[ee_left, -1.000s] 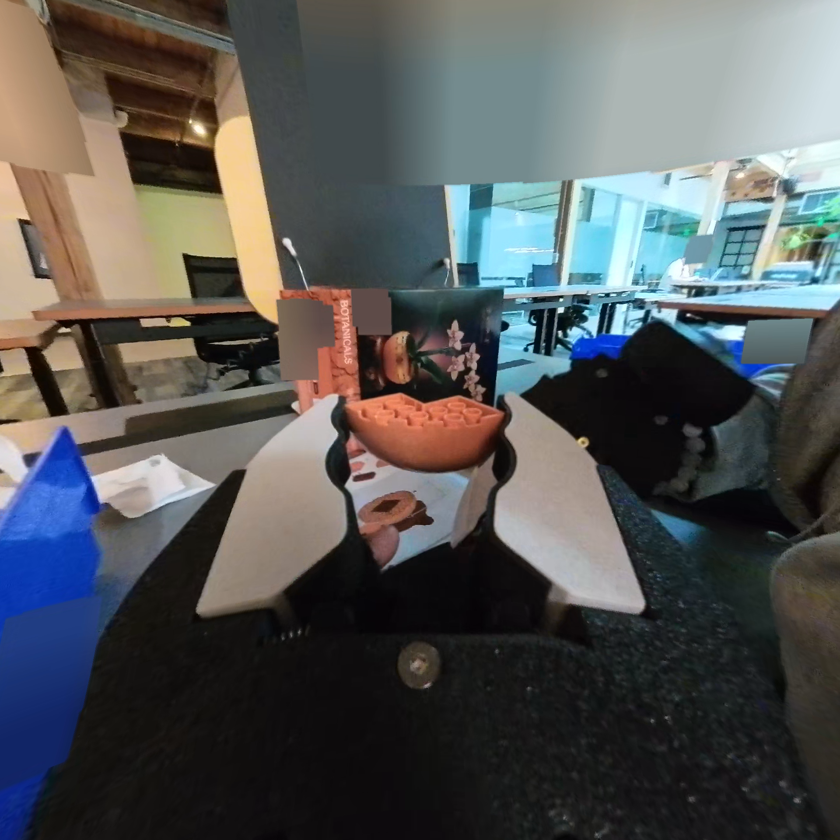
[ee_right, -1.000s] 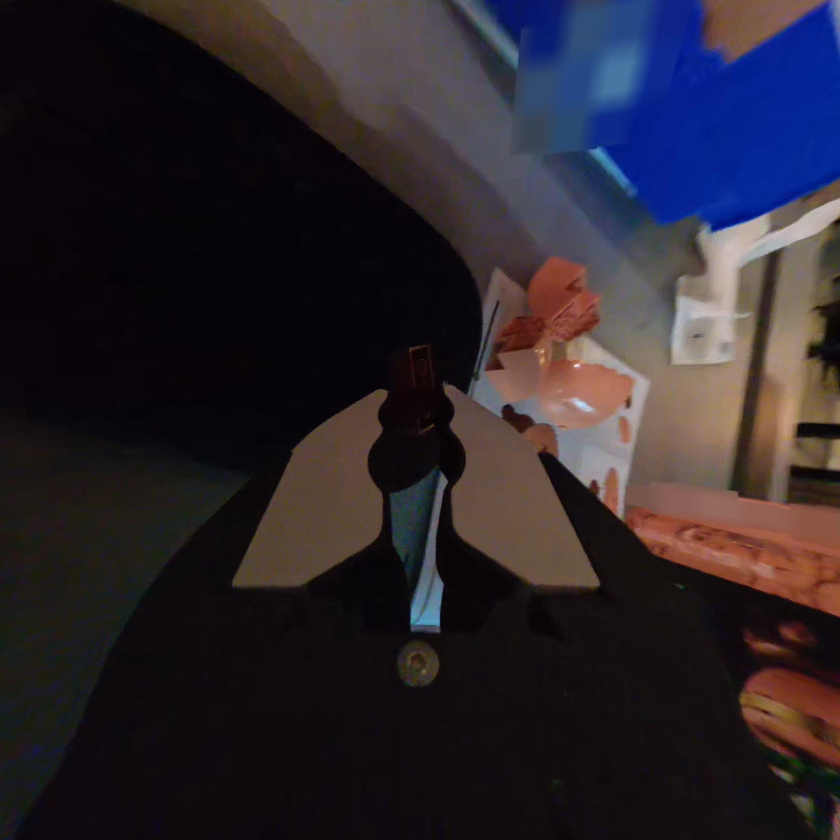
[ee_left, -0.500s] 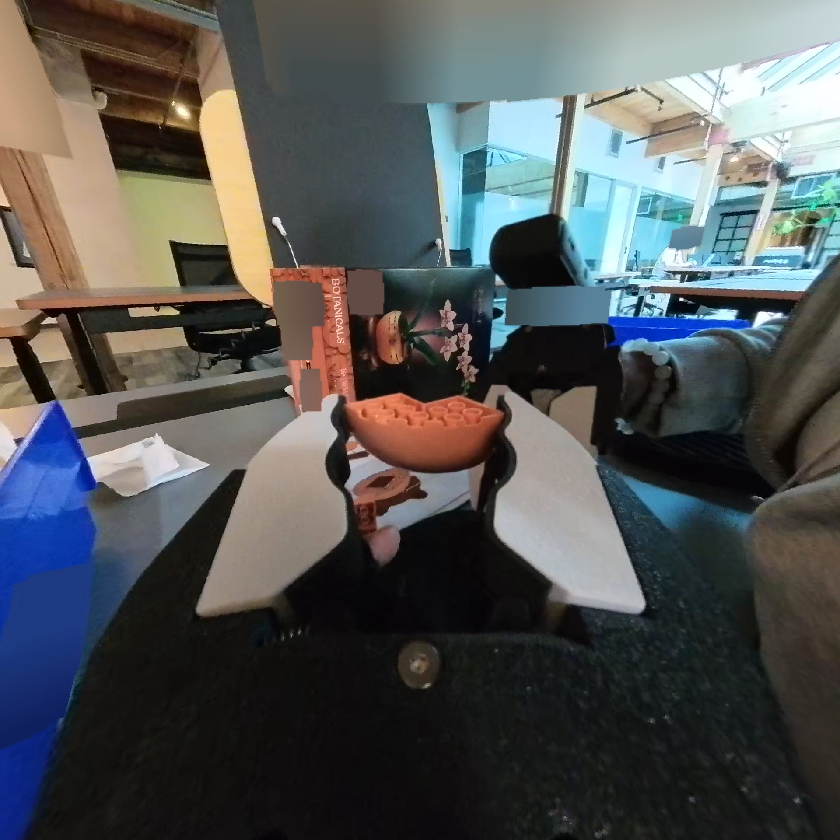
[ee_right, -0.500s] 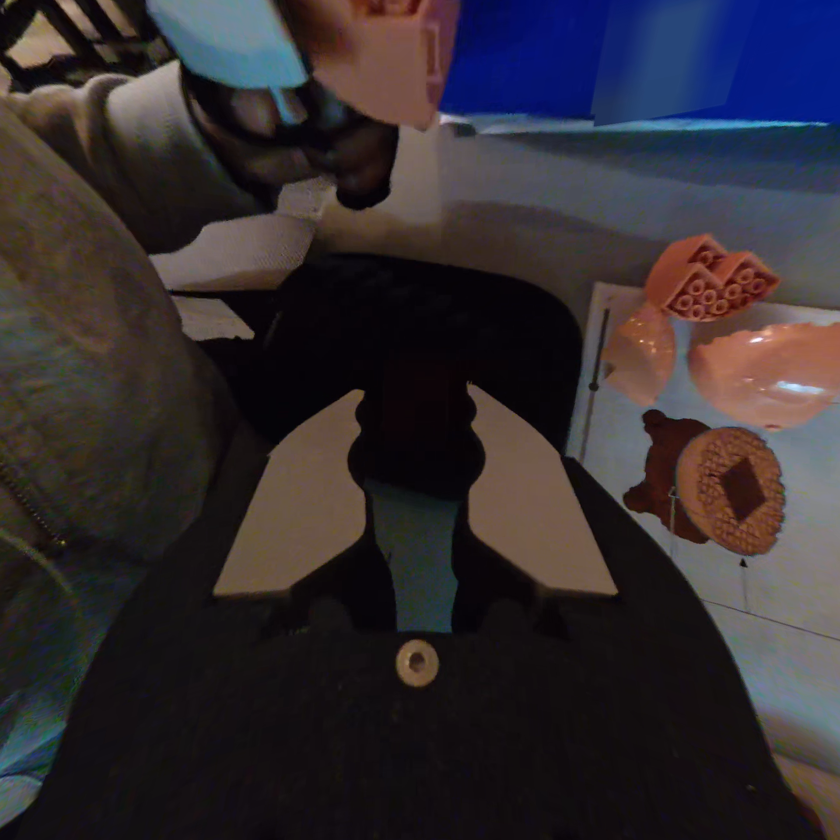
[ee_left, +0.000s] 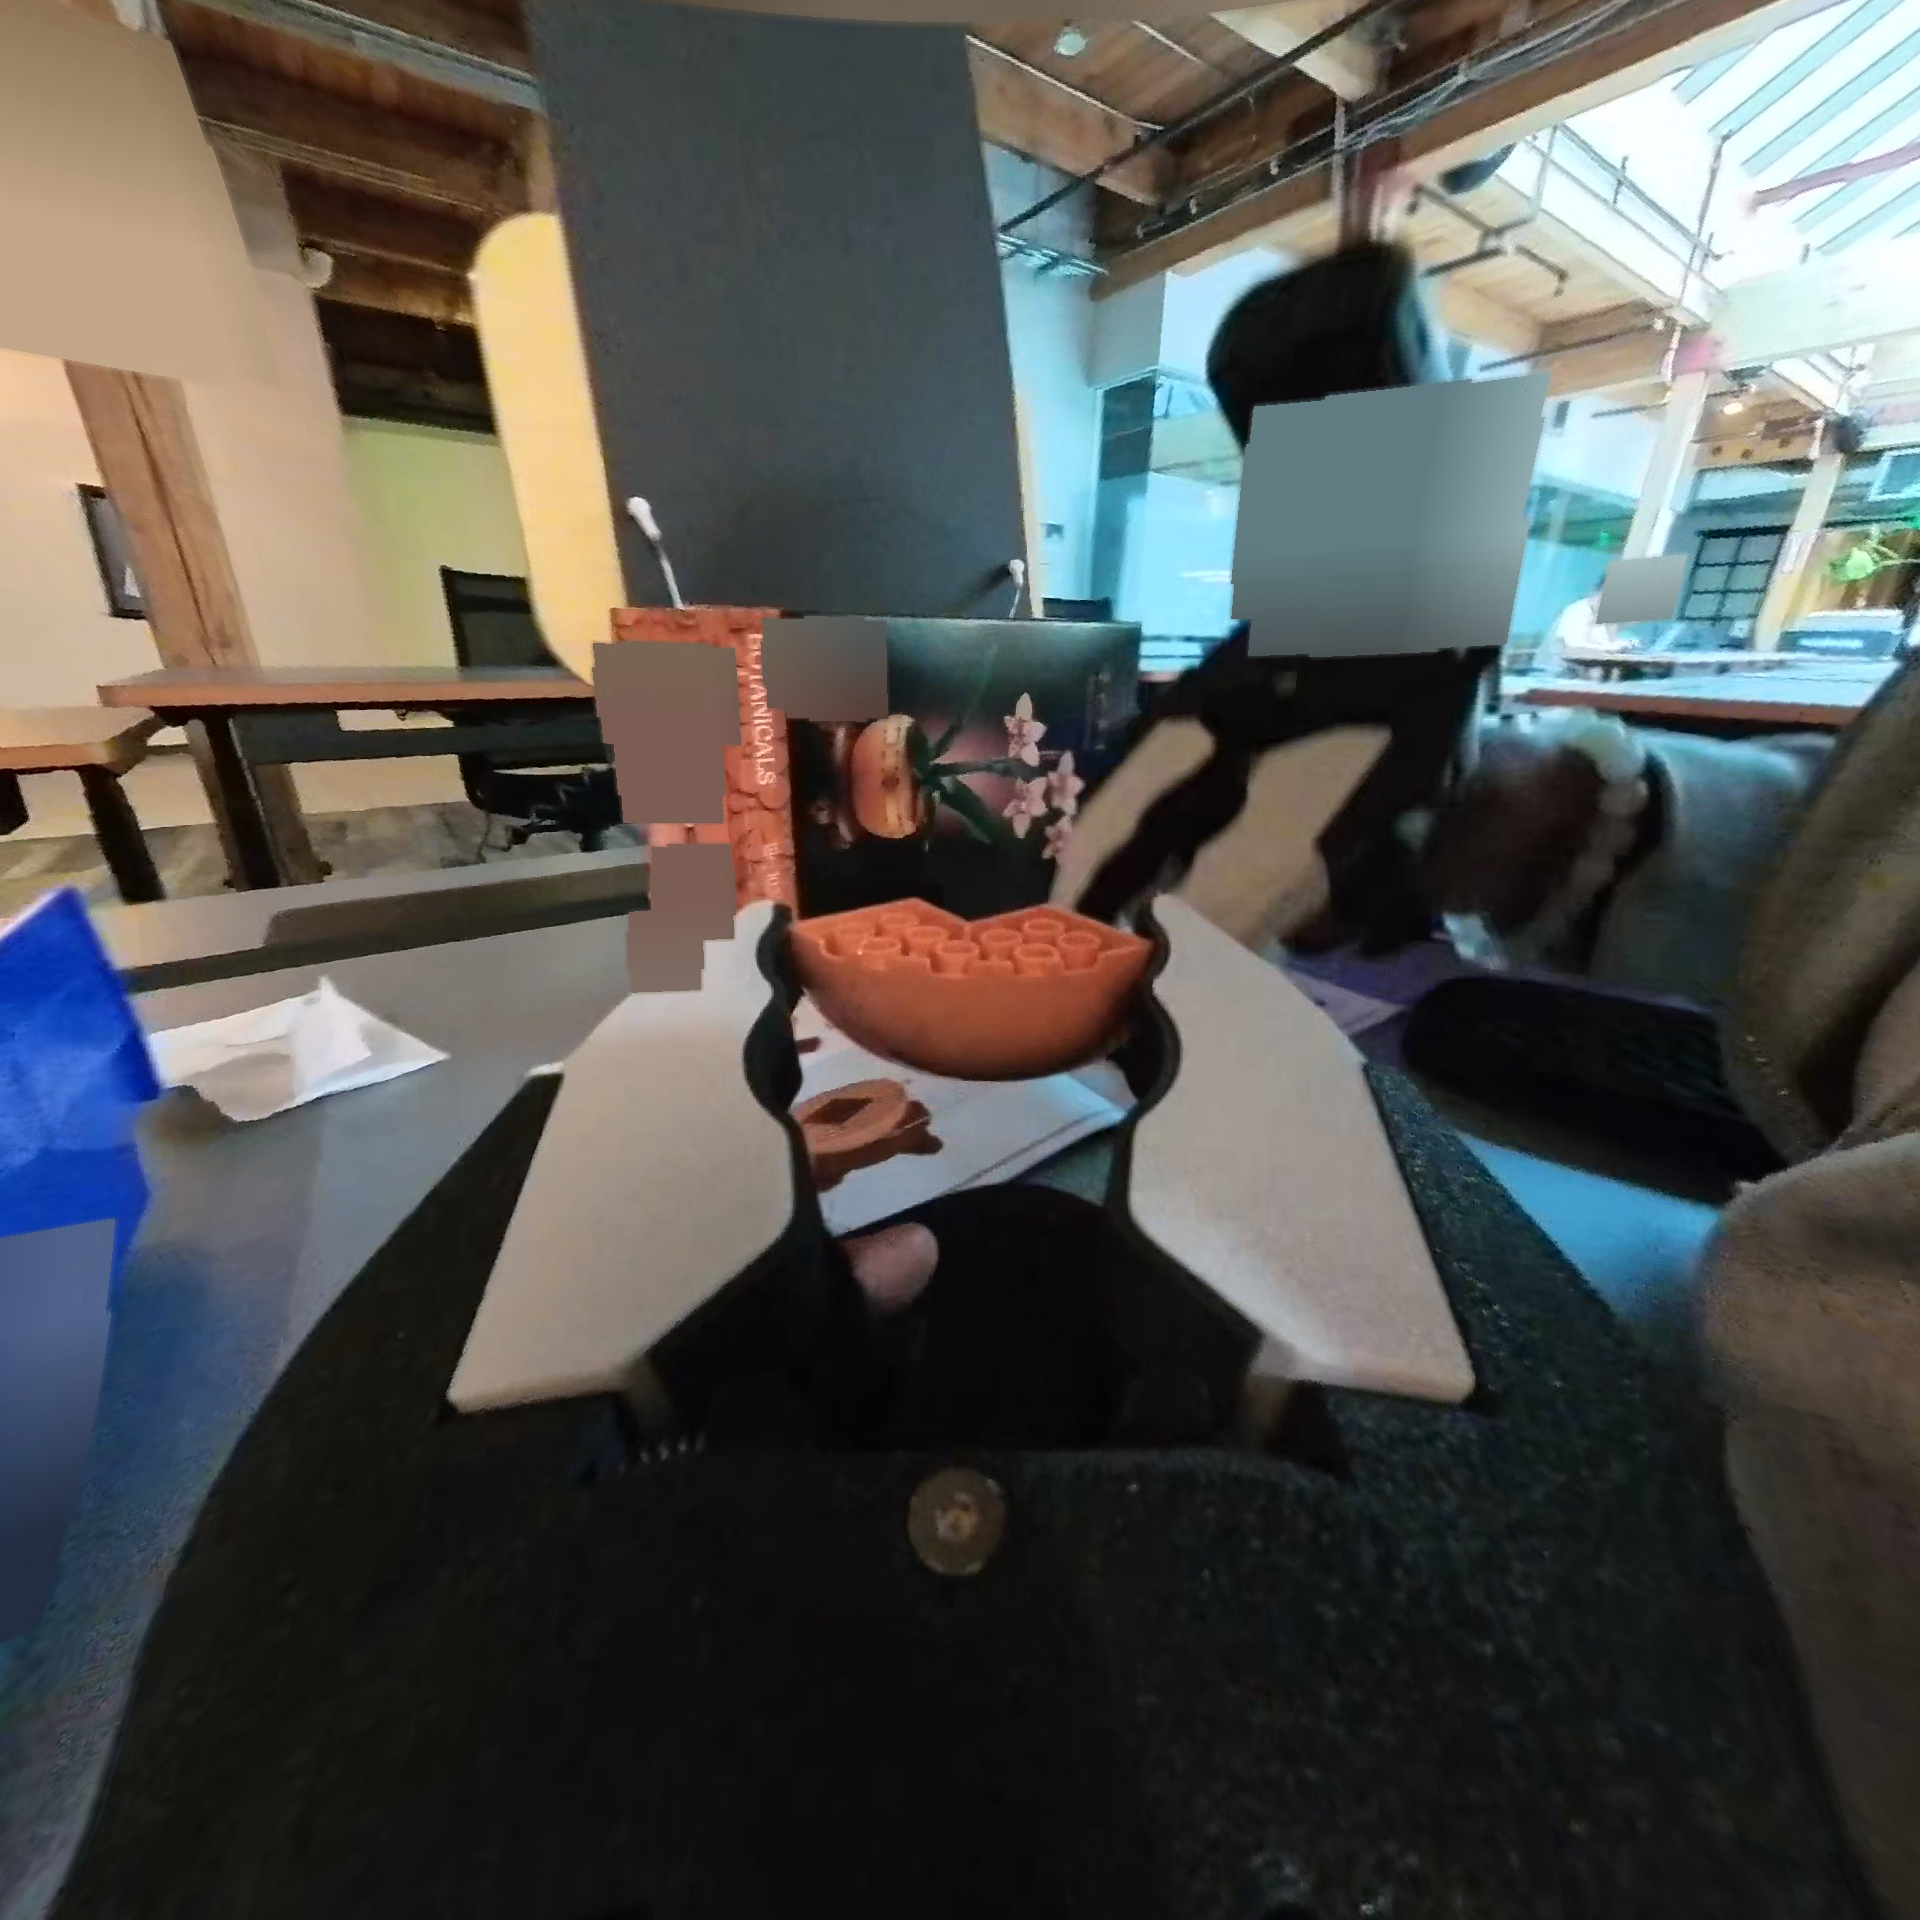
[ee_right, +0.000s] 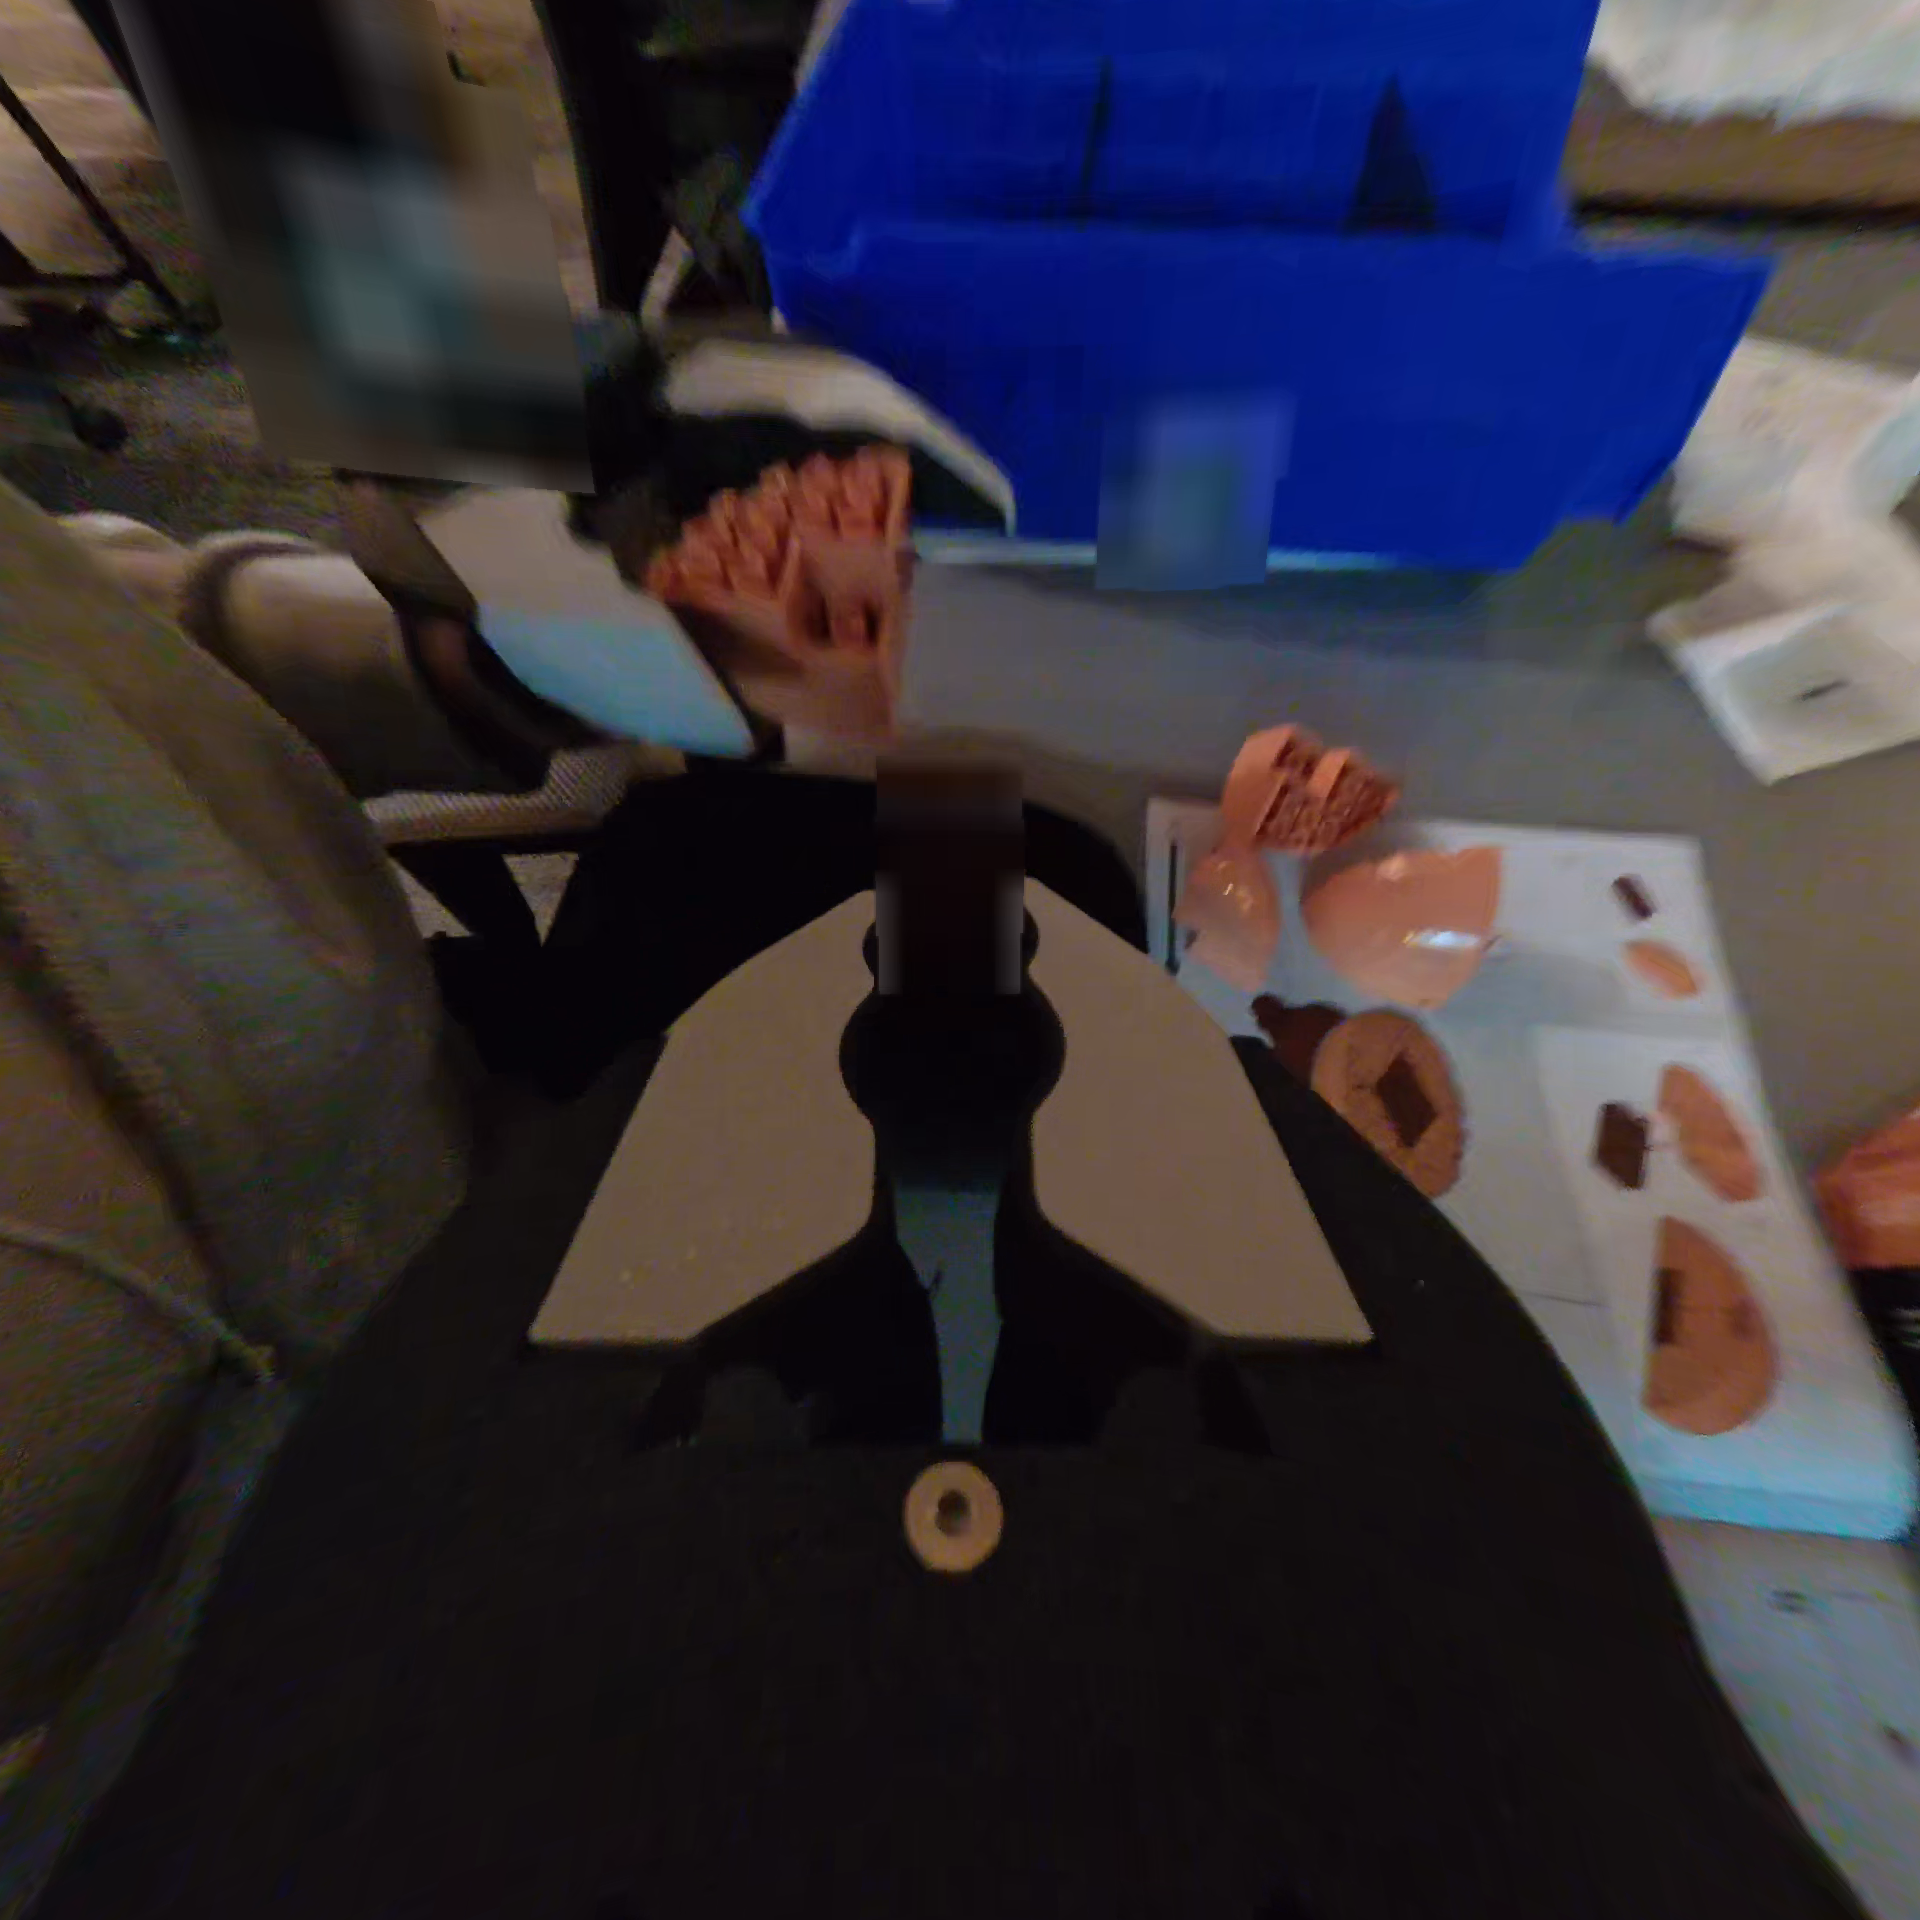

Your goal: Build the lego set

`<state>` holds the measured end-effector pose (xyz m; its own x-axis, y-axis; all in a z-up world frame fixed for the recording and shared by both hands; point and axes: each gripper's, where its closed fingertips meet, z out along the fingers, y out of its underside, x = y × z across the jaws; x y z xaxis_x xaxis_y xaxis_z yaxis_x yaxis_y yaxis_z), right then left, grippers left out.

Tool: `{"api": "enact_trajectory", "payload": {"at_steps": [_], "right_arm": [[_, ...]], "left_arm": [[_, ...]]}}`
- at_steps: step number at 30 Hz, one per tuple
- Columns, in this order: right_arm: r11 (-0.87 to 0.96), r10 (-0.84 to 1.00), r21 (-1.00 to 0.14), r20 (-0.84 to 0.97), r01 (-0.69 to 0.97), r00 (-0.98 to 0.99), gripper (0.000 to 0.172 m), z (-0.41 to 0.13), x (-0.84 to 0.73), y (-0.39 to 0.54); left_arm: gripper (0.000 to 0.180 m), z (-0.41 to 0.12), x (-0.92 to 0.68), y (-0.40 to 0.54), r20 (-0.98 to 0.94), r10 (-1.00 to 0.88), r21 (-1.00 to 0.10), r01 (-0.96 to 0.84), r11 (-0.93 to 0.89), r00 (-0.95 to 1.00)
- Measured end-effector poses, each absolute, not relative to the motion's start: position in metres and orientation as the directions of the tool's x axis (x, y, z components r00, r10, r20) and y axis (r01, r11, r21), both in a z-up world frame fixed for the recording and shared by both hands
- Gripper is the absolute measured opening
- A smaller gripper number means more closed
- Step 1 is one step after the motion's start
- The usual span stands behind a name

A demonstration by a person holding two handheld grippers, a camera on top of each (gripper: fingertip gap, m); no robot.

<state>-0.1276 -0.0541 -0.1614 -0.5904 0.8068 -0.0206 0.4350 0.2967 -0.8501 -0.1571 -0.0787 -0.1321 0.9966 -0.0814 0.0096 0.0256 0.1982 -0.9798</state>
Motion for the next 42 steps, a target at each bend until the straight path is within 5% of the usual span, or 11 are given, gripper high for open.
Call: {"api": "enact_trajectory", "payload": {"at_steps": [22,42], "right_arm": [[0.524,0.760,-0.722,0.158,0.451,-0.631,0.015,-0.147,-0.113,-0.059],[0.481,0.730,-0.677,-0.042,0.556,-0.683,0.016,-0.146,-0.113,-0.062]], "left_arm": [[0.061,-0.139,-0.124,-0.051,-0.256,-0.039,-0.960,-0.249,0.129,0.966],[0.061,-0.132,-0.126,-0.052,-0.234,-0.061,-0.958,-0.219,0.186,0.970]]}}
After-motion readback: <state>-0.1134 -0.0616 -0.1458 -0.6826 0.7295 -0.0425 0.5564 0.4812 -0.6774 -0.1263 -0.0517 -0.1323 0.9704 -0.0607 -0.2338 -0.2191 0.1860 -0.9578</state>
